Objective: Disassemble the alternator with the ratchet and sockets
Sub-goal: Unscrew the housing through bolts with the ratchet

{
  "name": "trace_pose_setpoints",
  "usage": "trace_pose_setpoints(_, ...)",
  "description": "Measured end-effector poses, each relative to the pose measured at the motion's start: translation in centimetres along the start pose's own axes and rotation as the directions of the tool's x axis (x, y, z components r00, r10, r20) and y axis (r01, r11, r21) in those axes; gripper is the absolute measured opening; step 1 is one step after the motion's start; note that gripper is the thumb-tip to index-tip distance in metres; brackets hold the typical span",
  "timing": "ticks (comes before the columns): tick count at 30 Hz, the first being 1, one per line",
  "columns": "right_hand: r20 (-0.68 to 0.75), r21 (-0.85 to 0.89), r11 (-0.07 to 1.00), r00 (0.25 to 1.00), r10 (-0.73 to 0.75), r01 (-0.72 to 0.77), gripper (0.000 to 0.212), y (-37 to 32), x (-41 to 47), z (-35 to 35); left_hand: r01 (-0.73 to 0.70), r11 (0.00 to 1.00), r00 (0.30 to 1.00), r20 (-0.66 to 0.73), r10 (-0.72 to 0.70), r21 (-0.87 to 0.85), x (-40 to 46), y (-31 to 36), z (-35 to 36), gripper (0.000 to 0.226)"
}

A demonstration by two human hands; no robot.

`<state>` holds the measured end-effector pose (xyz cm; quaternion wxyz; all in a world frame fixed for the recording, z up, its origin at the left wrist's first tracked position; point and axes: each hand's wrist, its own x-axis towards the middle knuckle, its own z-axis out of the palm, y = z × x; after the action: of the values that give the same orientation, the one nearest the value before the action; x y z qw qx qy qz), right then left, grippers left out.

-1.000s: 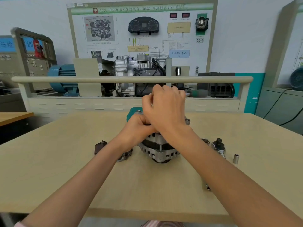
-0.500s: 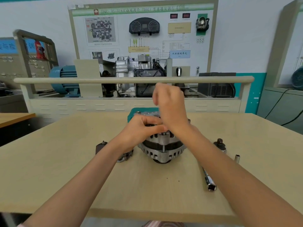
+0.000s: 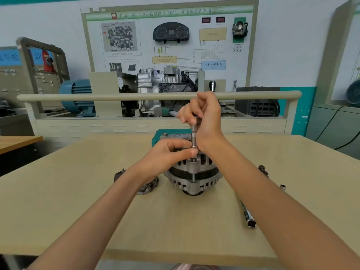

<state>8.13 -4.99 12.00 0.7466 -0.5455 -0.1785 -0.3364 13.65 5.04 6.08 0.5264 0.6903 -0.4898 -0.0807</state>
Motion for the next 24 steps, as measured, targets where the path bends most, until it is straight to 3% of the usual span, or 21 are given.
trace_pose_setpoints(2,-0.016,-0.246,0.957,0.986,-0.165,0.156,0.044,0.5,-1.0,0.4,-0.030,0.999,0.999,-0.017,0.031,0.019,0.1,-0.1,0.0,0.014)
trace_pose_setpoints(3,0.038,-0.504,0.818,0.953,-0.300,0.277,0.035,0.9,-1.6,0.4,-0.050,0.998,0.998,-0.033,0.051,0.026,0.1,-0.2,0.0,0.019)
trace_pose_setpoints(4,0.141,-0.769,0.538,0.913,-0.383,0.344,0.028,1.4,-2.1,0.3,-0.058,0.998,0.997,-0.052,0.059,0.024,0.2,-0.1,0.0,0.024)
trace_pose_setpoints(5,0.222,-0.937,0.161,0.885,-0.409,0.309,0.022,1.8,-2.5,0.3,-0.080,0.997,0.994,-0.074,0.080,0.015,0.3,-0.1,0.0,0.028)
trace_pose_setpoints(6,0.253,-0.965,-0.166,0.876,-0.410,0.201,0.023,2.2,-2.9,0.4,-0.090,0.996,0.991,-0.096,0.090,0.005,0.3,-0.1,0.0,0.032)
trace_pose_setpoints(7,0.245,-0.938,-0.327,0.882,-0.402,0.112,0.027,2.2,-3.2,0.8,-0.103,0.995,0.989,-0.108,0.103,0.000,0.3,-0.2,0.0,0.031)
trace_pose_setpoints(8,0.242,-0.929,-0.358,0.882,-0.404,0.091,0.029,2.3,-3.3,1.1,-0.105,0.994,0.988,-0.113,0.105,0.007,0.2,-0.2,0.0,0.028)
trace_pose_setpoints(9,0.238,-0.946,-0.302,0.889,-0.391,0.120,0.029,2.1,-3.2,1.3,-0.107,0.994,0.989,-0.104,0.108,0.009,0.2,-0.3,0.0,0.024)
trace_pose_setpoints(10,0.232,-0.969,-0.168,0.894,-0.384,0.179,0.026,1.9,-2.9,1.4,-0.092,0.996,0.991,-0.098,0.093,0.012,0.2,-0.3,0.0,0.021)
trace_pose_setpoints(11,0.207,-0.968,0.052,0.901,-0.381,0.244,0.026,1.5,-2.5,1.2,-0.074,0.997,0.993,-0.093,0.074,0.005,0.2,-0.4,0.1,0.020)
trace_pose_setpoints(12,0.156,-0.894,0.350,0.926,-0.345,0.281,0.029,1.0,-1.9,1.0,-0.053,0.999,0.996,-0.075,0.052,-0.010,0.2,-0.3,0.1,0.018)
trace_pose_setpoints(13,0.096,-0.713,0.654,0.959,-0.267,0.254,0.036,0.4,-1.3,0.6,-0.046,0.999,0.998,-0.043,0.045,-0.026,0.1,-0.3,0.0,0.016)
trace_pose_setpoints(14,0.049,-0.464,0.870,0.985,-0.163,0.167,0.044,-0.1,-0.8,0.2,-0.039,0.998,0.999,-0.013,0.039,-0.038,0.0,-0.2,0.0,0.017)
trace_pose_setpoints(15,0.022,-0.219,0.974,0.998,-0.060,0.063,0.051,-0.2,-0.3,-0.1,-0.036,0.998,0.999,0.002,0.037,-0.045,0.0,-0.3,0.1,0.018)
trace_pose_setpoints(18,0.038,0.237,0.963,0.992,0.121,-0.126,0.059,-0.2,0.2,-0.6,-0.018,0.999,1.000,-0.006,0.018,-0.036,0.0,-0.3,0.2,0.019)
trace_pose_setpoints(20,0.027,0.226,0.970,0.996,0.088,-0.092,0.057,-0.1,-0.2,-0.5,-0.023,1.000,1.000,-0.022,0.022,-0.016,0.0,-0.2,0.2,0.019)
trace_pose_setpoints(21,-0.005,0.082,0.997,1.000,-0.002,0.003,0.054,0.1,-0.6,-0.4,-0.026,1.000,0.999,-0.031,0.026,-0.011,0.0,-0.3,0.2,0.016)
trace_pose_setpoints(22,-0.019,-0.195,0.969,0.987,-0.158,0.151,0.046,0.4,-1.2,-0.3,-0.031,0.999,0.999,-0.039,0.030,-0.012,-0.1,-0.2,0.2,0.013)
trace_pose_setpoints(23,0.045,-0.530,0.792,0.943,-0.331,0.303,0.036,0.8,-1.9,-0.3,-0.045,0.999,0.997,-0.061,0.044,-0.010,0.0,-0.3,0.1,0.020)
trace_pose_setpoints(24,0.164,-0.793,0.479,0.889,-0.426,0.376,0.027,1.3,-2.6,-0.2,-0.062,0.998,0.994,-0.089,0.062,-0.004,0.1,-0.3,0.1,0.030)
